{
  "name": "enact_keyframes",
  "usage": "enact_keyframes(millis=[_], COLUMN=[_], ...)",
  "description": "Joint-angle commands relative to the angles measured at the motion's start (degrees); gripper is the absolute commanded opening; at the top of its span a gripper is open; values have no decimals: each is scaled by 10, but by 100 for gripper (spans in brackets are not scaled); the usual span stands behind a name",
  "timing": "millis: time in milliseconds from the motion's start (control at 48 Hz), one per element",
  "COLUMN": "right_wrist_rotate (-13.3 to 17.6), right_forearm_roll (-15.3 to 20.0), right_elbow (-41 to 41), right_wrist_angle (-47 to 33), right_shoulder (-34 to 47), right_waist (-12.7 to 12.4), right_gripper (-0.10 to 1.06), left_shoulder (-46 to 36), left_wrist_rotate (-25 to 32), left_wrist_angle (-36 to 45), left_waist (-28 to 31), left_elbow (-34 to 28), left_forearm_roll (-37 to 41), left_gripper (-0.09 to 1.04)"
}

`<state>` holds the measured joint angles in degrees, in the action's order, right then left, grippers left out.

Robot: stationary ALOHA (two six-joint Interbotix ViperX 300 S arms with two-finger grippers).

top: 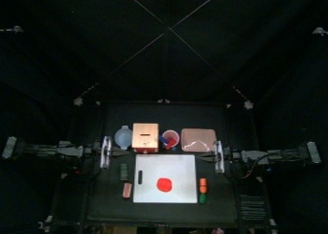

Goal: Get the cutter from the drawer then cut the dough then place the extra dough in the bowl
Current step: Open the drawer

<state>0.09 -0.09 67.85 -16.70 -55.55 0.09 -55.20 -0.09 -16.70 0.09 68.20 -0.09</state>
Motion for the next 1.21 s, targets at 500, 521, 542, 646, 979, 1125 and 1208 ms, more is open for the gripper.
enact_keyframes(millis=[500, 521, 542, 646, 979, 1125, 1208], right_wrist_rotate=[4, 4, 4, 4, 4, 4, 4], right_forearm_roll=[21, 21, 21, 21, 50, 54, 56], right_elbow=[-182, -191, -200, -248, -374, -424, -454], right_wrist_angle=[-8, -8, -9, -4, 86, 138, 170], right_shoulder=[197, 207, 216, 270, 404, 452, 479], right_waist=[-20, -23, -25, -35, -83, -105, -117], right_gripper=[4, 4, 4, 4, 4, 4, 4], left_shoulder=[98, 100, 104, 120, 171, 200, 220], left_wrist_rotate=[-6, -6, -7, -7, -8, -9, -12], left_wrist_angle=[-17, -17, -17, -17, -20, -44, -59], left_waist=[-50, -52, -54, -54, -55, -55, -55], left_elbow=[-2, -1, -1, 2, -10, -11, -13], left_forearm_roll=[-278, -293, -315, -382, -567, -612, -635], left_gripper=[37, 41, 46, 64, 89, 89, 89])
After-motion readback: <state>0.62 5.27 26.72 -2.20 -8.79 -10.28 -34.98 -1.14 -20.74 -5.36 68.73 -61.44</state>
